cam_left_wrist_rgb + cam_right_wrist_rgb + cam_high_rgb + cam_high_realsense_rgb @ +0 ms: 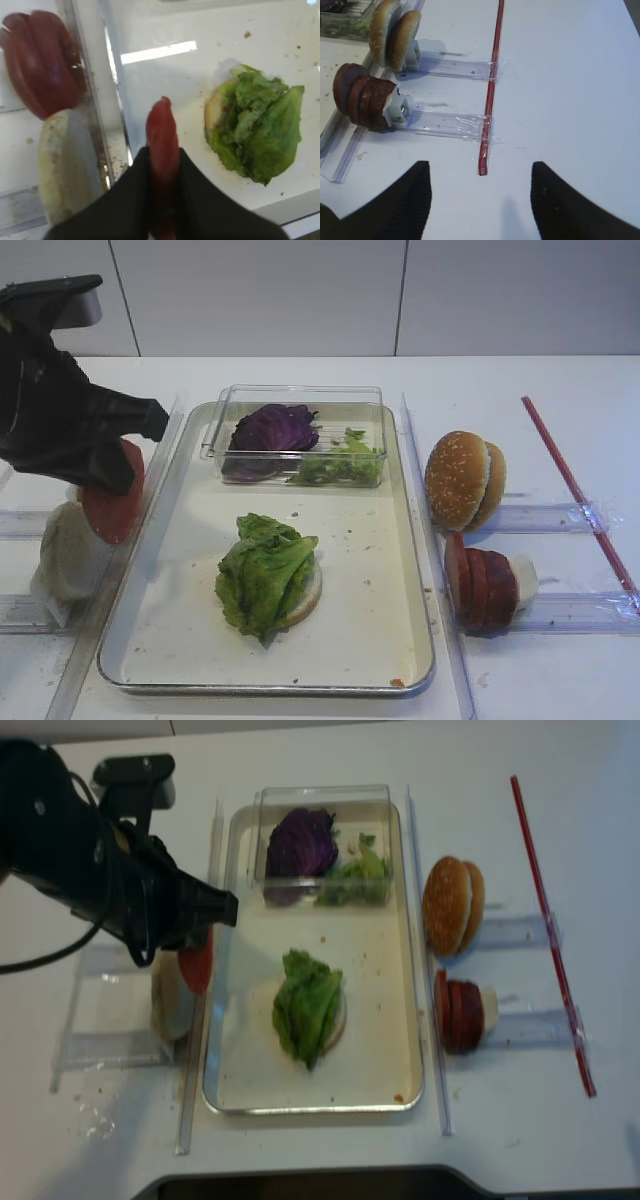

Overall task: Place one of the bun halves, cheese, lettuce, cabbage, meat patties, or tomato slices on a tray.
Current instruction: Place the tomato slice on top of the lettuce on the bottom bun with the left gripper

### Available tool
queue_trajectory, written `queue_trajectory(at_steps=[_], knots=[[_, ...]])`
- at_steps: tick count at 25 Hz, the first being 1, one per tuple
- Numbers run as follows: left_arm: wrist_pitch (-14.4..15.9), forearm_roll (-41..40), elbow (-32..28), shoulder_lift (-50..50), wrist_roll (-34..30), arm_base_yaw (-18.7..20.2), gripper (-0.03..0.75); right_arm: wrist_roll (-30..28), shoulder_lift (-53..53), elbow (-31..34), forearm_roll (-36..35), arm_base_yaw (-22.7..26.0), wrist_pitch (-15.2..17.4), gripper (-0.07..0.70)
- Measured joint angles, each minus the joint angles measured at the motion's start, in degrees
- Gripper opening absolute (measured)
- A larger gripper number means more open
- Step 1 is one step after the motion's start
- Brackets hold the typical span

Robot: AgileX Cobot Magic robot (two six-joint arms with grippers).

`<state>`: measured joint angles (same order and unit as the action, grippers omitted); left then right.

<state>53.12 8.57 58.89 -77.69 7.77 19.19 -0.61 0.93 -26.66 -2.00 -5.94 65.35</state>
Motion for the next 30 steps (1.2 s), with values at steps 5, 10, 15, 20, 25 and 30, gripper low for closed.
queue_trajectory(at_steps=[5, 10, 15, 20, 25, 30], knots=[[-3.4, 8.9, -3.7, 0.2, -6.5, 0.0, 0.050, 0.0, 0.0, 0.0, 0.0, 0.0, 0.0, 0.454], [-6.1, 19.7, -4.1, 0.2, -15.1, 0.0, 0.050, 0.0, 0.0, 0.0, 0.0, 0.0, 0.0, 0.454], [-6.4, 32.4, -4.1, -0.3, -25.8, -2.3, 0.050, 0.0, 0.0, 0.0, 0.0, 0.0, 0.0, 0.454], [-1.7, 45.0, -4.1, -3.5, -36.8, -7.3, 0.050, 0.0, 0.0, 0.0, 0.0, 0.0, 0.0, 0.454], [4.3, 54.3, -4.1, -7.3, -44.9, -8.5, 0.050, 0.0, 0.0, 0.0, 0.0, 0.0, 0.0, 0.454], [9.7, 61.8, -4.1, -10.0, -52.0, -8.5, 0.049, 0.0, 0.0, 0.0, 0.0, 0.0, -0.1, 0.454]])
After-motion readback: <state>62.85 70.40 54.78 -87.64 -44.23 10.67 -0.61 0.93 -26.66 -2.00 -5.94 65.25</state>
